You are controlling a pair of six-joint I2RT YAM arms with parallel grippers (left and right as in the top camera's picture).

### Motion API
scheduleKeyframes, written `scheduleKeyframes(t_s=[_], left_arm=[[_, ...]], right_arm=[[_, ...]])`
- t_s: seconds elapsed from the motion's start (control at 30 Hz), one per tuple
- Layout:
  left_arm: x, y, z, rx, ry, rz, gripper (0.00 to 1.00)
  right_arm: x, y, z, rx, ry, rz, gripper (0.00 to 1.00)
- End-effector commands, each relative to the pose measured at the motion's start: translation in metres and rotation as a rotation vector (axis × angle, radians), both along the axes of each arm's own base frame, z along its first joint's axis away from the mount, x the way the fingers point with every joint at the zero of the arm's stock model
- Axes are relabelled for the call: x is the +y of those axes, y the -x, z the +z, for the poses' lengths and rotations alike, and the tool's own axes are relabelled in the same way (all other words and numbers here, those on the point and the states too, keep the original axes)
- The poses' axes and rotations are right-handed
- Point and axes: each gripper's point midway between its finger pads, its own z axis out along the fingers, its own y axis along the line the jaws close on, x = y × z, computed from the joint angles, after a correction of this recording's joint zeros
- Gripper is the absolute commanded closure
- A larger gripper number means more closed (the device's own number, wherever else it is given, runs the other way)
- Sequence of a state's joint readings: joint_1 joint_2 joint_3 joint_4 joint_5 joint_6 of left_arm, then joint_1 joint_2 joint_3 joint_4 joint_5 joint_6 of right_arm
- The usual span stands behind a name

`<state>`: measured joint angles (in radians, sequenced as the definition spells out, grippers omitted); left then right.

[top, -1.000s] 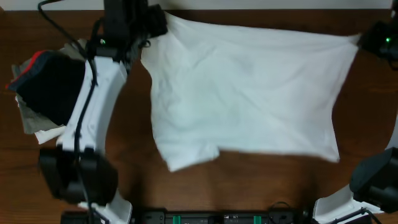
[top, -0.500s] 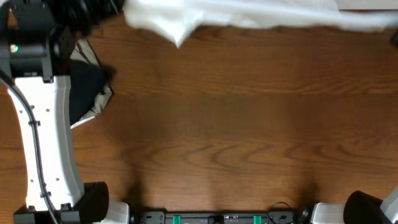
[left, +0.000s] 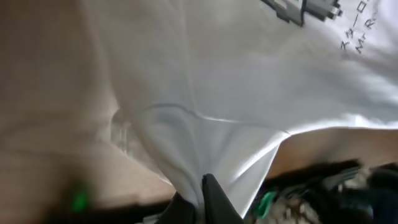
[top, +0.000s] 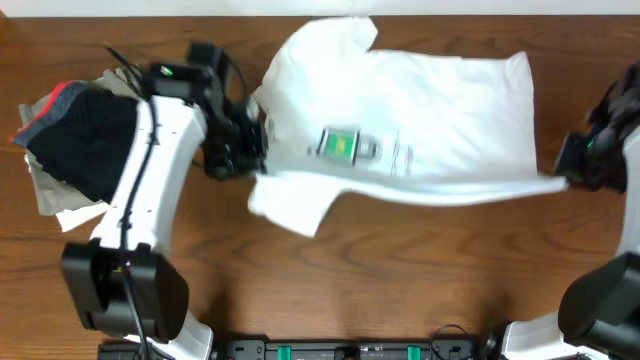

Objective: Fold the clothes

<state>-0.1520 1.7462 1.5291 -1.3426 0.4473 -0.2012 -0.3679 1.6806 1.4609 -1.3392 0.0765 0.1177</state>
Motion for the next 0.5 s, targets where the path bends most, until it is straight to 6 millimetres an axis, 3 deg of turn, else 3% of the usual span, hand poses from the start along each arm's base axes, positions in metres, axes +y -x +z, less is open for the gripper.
scheduleKeyframes(t_s=[0.0, 0.1, 0.27, 0.37, 0.47], left_arm=[[0.010, 0.034, -0.034, 0.119, -0.049, -0.031, 0.94], [0.013, 0.056, -0.058, 0.194, -0.060, -0.032, 0.94], [0.016, 0.071, -0.071, 0.238, -0.070, -0.034, 0.94], [0.021, 0.066, -0.073, 0.215, -0.097, -0.038, 0.94], [0.025, 0.048, -0.079, 0.135, -0.112, -0.030, 0.94]], right_arm=[[0.003, 0.025, -0.026, 0.092, 0.003, 0.000, 0.99], [0.009, 0.040, -0.049, 0.140, -0.013, -0.032, 0.99], [0.011, 0.047, -0.057, 0.159, -0.019, -0.041, 0.99], [0.009, 0.042, -0.057, 0.139, -0.012, -0.045, 0.99], [0.004, 0.029, -0.059, 0.083, 0.007, -0.050, 0.99]])
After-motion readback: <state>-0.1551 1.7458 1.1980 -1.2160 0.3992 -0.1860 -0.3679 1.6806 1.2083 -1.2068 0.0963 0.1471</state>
